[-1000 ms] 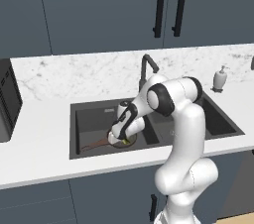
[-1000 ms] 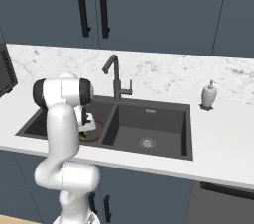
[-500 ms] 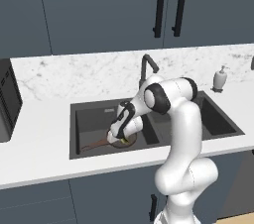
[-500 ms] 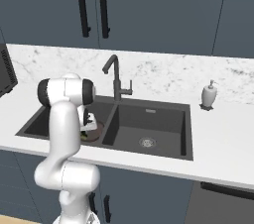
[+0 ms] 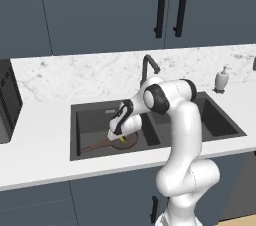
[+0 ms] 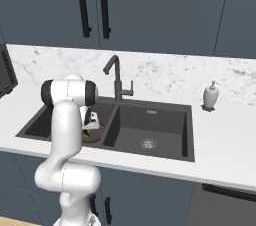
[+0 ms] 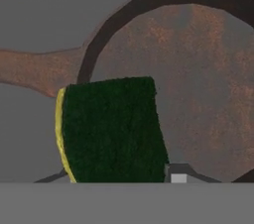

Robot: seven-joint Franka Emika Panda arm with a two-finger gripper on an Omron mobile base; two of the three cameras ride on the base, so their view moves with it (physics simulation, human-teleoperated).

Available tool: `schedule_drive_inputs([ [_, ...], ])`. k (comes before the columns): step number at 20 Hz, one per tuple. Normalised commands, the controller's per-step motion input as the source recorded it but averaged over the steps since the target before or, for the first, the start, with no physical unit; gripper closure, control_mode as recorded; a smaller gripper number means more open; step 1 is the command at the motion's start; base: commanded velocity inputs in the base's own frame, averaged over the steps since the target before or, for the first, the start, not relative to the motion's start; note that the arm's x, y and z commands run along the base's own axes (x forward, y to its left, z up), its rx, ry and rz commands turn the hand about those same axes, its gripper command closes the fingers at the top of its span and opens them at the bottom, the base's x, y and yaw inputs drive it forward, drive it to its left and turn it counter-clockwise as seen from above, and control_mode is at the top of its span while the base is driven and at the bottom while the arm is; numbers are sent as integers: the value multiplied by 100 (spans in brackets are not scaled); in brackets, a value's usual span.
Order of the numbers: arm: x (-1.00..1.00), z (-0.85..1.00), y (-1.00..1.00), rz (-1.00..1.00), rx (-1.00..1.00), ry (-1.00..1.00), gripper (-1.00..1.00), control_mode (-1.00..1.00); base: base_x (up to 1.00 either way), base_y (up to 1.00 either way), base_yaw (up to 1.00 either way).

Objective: Pick the pan and sponge and place them into the sink. Then turn on the water.

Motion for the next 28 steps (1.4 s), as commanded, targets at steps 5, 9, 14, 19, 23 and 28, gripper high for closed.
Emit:
schedule_drive_inputs([
  [5, 0, 16, 13, 0, 0, -1, -100, -100, 0, 0, 0],
  [9, 0, 17, 23, 0, 0, -10, -100, -100, 0, 0, 0],
  [14, -11, 80, 4, 0, 1, -19, -100, -100, 0, 0, 0],
  [19, -28, 100, -2, -4, 3, -15, -100, -100, 0, 0, 0],
  [23, -32, 100, -24, -14, 1, -6, -100, -100, 0, 0, 0],
  [28, -23, 100, -58, -25, 2, 1, -100, -100, 0, 0, 0],
])
